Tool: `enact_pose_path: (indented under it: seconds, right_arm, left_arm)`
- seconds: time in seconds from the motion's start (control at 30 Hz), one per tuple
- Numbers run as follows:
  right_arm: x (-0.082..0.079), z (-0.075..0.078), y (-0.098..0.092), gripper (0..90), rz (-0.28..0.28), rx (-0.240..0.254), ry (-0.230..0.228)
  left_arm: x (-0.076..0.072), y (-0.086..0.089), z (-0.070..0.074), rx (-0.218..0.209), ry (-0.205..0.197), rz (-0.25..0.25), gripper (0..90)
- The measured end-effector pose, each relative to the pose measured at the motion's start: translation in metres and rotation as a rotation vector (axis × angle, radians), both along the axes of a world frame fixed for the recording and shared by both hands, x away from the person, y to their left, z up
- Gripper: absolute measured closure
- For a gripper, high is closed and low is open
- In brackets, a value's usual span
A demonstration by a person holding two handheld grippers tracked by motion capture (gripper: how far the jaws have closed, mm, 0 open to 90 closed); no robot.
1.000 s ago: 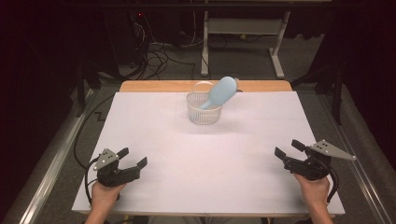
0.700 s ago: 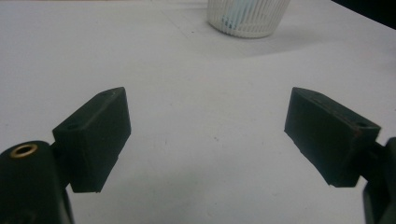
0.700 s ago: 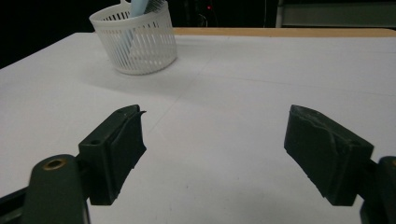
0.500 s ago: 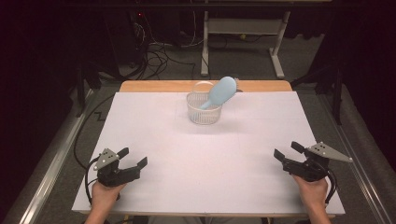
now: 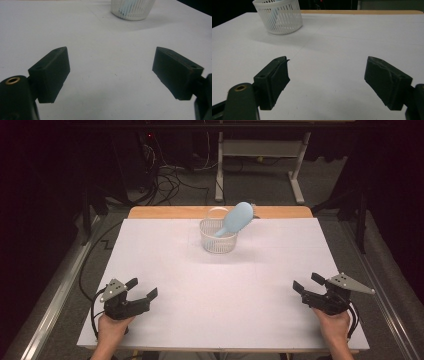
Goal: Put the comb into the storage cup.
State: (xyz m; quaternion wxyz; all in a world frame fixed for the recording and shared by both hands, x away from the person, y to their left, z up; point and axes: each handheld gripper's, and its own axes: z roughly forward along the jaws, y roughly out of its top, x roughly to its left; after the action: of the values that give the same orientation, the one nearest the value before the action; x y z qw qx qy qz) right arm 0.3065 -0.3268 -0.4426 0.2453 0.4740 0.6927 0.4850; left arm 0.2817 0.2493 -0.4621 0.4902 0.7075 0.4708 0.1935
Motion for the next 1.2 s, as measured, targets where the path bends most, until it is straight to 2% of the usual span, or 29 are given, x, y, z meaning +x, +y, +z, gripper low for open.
enact_pose_path:
  seconds: [0.47, 0.67, 1.2]
  right_arm:
    - [-0.001, -0.005, -0.002, 19.8, 0.002, 0.009, -0.004]
    - [-0.005, -0.007, -0.005, 19.8, -0.008, 0.029, -0.008]
    - [-0.016, -0.013, -0.009, 19.8, -0.013, 0.033, -0.030]
  left_arm:
    - [0.000, 0.000, 0.000, -0.002, 0.001, 0.000, 13.9]
    - [0.000, 0.000, 0.000, -0.004, 0.002, 0.001, 13.9]
    - [0.000, 0.000, 0.000, -0.007, 0.006, -0.002, 13.9]
